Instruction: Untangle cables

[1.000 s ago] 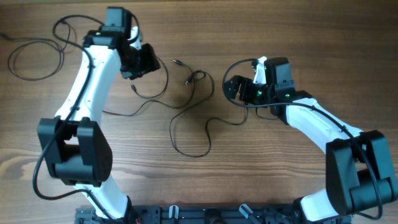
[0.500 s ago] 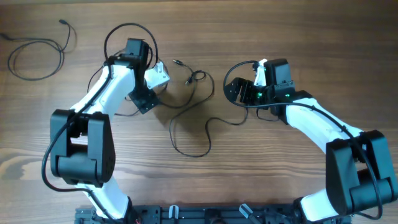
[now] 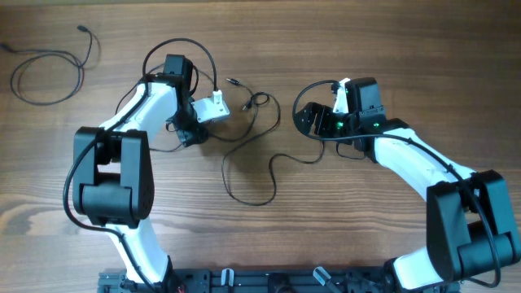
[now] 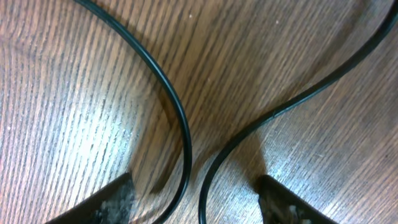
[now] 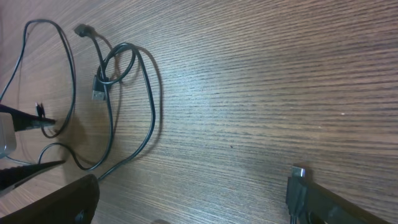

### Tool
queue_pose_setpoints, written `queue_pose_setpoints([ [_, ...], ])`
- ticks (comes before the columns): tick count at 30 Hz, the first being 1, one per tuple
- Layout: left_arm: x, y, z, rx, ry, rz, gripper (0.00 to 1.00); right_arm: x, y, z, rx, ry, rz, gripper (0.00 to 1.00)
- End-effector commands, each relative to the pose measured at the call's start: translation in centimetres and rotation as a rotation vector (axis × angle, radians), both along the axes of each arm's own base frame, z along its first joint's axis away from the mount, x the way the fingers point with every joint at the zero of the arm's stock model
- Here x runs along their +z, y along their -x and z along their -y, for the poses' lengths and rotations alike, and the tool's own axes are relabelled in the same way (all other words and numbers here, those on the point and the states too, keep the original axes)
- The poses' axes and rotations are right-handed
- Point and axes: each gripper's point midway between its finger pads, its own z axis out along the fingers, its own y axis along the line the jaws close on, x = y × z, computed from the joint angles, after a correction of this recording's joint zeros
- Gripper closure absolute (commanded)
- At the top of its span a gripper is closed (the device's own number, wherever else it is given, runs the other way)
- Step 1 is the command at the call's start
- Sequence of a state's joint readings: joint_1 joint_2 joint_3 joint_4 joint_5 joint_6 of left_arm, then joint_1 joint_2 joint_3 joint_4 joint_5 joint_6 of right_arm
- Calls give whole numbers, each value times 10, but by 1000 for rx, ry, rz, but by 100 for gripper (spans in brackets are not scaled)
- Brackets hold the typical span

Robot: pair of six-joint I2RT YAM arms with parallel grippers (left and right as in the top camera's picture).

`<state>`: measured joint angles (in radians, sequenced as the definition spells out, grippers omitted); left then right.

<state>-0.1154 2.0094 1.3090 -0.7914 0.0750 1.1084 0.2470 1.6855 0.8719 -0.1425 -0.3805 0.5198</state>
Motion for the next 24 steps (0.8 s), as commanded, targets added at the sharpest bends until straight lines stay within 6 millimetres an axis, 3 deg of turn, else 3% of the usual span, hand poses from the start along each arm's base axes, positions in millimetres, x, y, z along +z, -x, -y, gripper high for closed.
queue_pose_setpoints([
  [1, -27, 20, -6, -6, -24, -104, 96, -4, -4, 5, -25, 22, 0, 0],
  [3, -22, 23, -2, 63, -24, -115, 96, 0, -6, 1, -6, 4, 20, 1],
  [5, -11, 24, 6, 132, -15, -111, 96, 9, -11, -7, 136, 37, 142, 1],
  [8, 13, 29, 32, 227, 92, -116, 96, 19, -19, -12, 269, 105, 269, 5],
  [12, 24, 30, 49, 381, 182, -148, 96, 46, -31, -21, 271, 136, 232, 11],
  [14, 24, 30, 49, 440, 183, -158, 96, 75, -33, -42, 142, -54, 112, 30],
  [15, 24, 30, 49, 440, 183, -158, 96, 83, -36, -51, 54, -168, 52, 49],
  [16, 24, 30, 49, 440, 183, -158, 96, 81, -38, -54, -18, -215, -3, 52],
  [19, 22, 28, 44, 441, 156, -142, 96, 57, -38, -76, -106, -289, -127, 50],
  [21, 19, 22, 27, 449, 63, -88, 96, 31, -35, -106, -135, -335, -206, 50],
  [24, 18, 13, 5, 461, -54, -16, 96, 7, -43, -134, -174, -416, -243, 51],
])
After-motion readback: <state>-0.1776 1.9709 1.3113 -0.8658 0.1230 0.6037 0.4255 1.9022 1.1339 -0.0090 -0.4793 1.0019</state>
